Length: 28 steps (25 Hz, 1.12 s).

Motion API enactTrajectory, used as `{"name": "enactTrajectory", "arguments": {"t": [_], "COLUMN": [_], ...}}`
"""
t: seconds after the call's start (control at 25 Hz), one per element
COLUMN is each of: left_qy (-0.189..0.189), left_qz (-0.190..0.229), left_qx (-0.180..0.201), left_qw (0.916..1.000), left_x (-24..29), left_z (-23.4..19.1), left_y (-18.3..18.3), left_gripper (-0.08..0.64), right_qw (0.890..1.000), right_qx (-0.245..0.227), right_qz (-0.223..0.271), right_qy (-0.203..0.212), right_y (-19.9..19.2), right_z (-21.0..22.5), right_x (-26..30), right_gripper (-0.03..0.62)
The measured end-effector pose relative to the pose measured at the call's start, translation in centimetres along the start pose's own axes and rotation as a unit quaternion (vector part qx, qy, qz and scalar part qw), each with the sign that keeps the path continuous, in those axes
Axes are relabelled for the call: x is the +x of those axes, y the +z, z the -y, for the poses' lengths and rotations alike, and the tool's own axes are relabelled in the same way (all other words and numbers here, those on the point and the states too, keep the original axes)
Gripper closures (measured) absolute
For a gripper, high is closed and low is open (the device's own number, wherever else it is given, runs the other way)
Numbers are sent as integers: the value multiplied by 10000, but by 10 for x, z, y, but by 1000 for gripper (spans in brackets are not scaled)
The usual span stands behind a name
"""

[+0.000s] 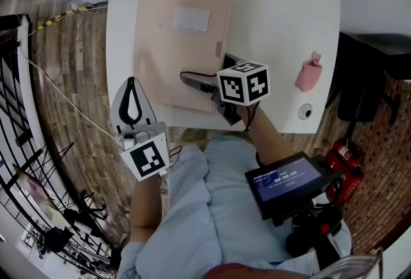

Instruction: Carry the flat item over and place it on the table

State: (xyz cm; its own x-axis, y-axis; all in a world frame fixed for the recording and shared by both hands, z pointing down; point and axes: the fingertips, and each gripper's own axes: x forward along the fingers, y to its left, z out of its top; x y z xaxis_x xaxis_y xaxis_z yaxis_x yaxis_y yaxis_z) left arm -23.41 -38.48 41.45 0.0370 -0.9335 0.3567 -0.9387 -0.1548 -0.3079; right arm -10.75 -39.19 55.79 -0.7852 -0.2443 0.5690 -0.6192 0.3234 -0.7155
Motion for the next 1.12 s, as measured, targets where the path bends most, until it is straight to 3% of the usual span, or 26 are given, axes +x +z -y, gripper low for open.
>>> {"name": "enactTrajectory", "arguments": {"t": [0.72, 1.12], "left_qy": [-91, 18], "left_qz": [-140, -75], "left_qx": [43, -13], "left_qw": [9999, 10000], "left_x": [1, -4], "left_z": [9, 3], "left_y": [-4, 0], "left_gripper": [551, 551], "right_qw": [9976, 9970], "right_qx": [-347, -344], "right_qz": [-577, -619], "right_qy": [-184, -318], "right_y": [-12, -10], "right_z": [13, 16], "right_x": [7, 4], "right_gripper": [15, 14]}}
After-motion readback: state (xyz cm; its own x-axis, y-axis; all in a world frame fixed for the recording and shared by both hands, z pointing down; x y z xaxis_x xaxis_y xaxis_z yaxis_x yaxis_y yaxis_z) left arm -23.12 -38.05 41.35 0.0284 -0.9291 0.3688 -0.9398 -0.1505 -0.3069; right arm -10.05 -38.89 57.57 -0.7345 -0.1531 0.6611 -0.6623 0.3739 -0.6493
